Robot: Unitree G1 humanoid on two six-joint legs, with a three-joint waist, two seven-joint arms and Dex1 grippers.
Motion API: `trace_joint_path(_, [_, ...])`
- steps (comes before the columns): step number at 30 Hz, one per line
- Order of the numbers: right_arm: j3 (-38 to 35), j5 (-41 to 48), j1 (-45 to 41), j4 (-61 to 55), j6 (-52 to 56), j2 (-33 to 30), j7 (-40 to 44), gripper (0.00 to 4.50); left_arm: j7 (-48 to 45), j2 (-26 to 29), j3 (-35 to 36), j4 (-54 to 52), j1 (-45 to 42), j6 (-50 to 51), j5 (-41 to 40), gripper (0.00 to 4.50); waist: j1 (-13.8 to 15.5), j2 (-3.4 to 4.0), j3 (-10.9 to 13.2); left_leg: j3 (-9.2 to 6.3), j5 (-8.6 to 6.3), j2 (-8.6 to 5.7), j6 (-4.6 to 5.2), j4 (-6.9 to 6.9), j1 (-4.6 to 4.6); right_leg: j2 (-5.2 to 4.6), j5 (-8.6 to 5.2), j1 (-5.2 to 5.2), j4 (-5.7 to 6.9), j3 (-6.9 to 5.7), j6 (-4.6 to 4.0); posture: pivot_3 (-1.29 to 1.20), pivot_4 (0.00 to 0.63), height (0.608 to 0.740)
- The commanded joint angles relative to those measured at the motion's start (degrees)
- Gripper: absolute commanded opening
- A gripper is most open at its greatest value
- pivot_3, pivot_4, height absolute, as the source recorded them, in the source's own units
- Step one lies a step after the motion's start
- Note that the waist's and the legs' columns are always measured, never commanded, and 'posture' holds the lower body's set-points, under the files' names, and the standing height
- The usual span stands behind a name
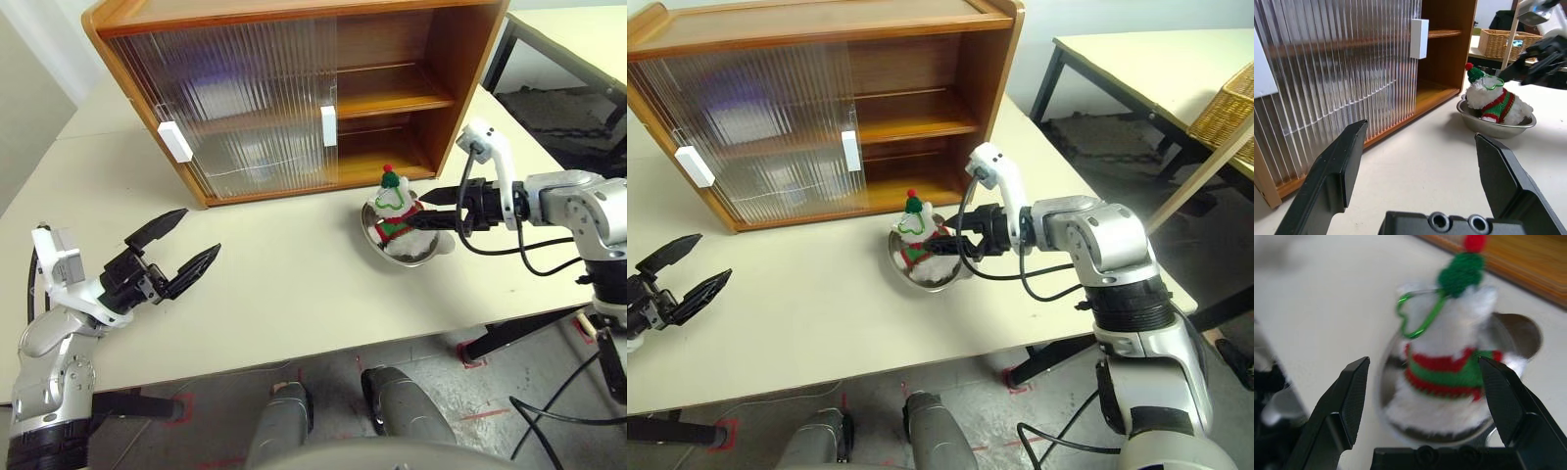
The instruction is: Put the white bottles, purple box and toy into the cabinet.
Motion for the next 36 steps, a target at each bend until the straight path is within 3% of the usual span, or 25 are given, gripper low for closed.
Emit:
trace_joint_path(1, [1.2,-0.2,-0.5,-0.2,0.8,0.4,-1.8,4.45,0.0,0.5,-0.6,-0.9,0.1,0.8,0.1,4.5,0.2,0.0,0.0,0.0,-0.03,0.0,-0.04,0.0,-0.02,0.0,-0.07,-0.02,0.02,0.0,0.0,-0.14,0.1,0.74])
trace_joint_path(14, [1.7,0.8,-0.2,-0.2,4.1,2.8,-6.2,4.45,1.1,0.8,-0.3,-0.6,-1.0,1.1,0.9,4.5,0.3,-0.03,0.0,0.01,-0.14,-0.01,-0.03,0.01,0.06,0.0,-0.23,0.01,0.19,0.0,0.04,-0.14,0.098,0.74])
trace_joint_path(18, [1.3,0.8,-0.2,0.5,3.5,3.9,-7.3,3.55,1.4,0.8,-0.2,-0.5,-1.1,0.9,1.0,4.5,0.3,-0.03,0.0,0.0,-0.13,-0.01,-0.03,0.01,0.11,0.01,-0.23,0.02,0.24,0.0,0.04,-0.14,0.096,0.74])
trace_joint_path(24, [1.4,1.2,0.3,0.3,4.0,3.9,-7.6,1.22,1.8,0.7,-0.3,-0.8,-1.2,0.7,1.0,4.5,0.3,-0.04,0.0,0.0,-0.13,0.0,-0.03,0.02,0.1,0.01,-0.24,0.01,0.23,0.0,0.02,-0.14,0.093,0.74])
trace_joint_path(27, [1.2,1.4,0.3,0.5,3.7,2.6,-6.6,0.33,2.0,0.7,-0.3,-0.8,-1.2,0.7,1.0,4.5,0.3,-0.04,0.0,0.01,-0.13,-0.01,-0.03,0.02,0.09,0.01,-0.24,0.01,0.23,0.0,0.02,-0.14,0.093,0.74])
trace_joint_path(29, [1.3,1.9,0.1,0.5,3.2,1.6,-5.2,0.03,2.0,0.7,-0.3,-0.8,-1.2,0.7,1.0,4.5,0.3,-0.04,0.0,0.01,-0.13,-0.01,-0.03,0.02,0.08,0.01,-0.24,0.01,0.23,0.0,0.02,-0.14,0.092,0.74])
trace_joint_path(36, [-3.9,7.5,-4.5,1.3,6.5,1.3,-2.7,0.01,1.7,0.8,-0.2,-0.4,-1.2,0.6,0.9,4.5,0.2,-0.05,0.0,0.05,-0.13,-0.02,-0.03,0.04,0.1,0.02,-0.24,0.01,0.25,0.0,0.03,-0.15,0.089,0.74])
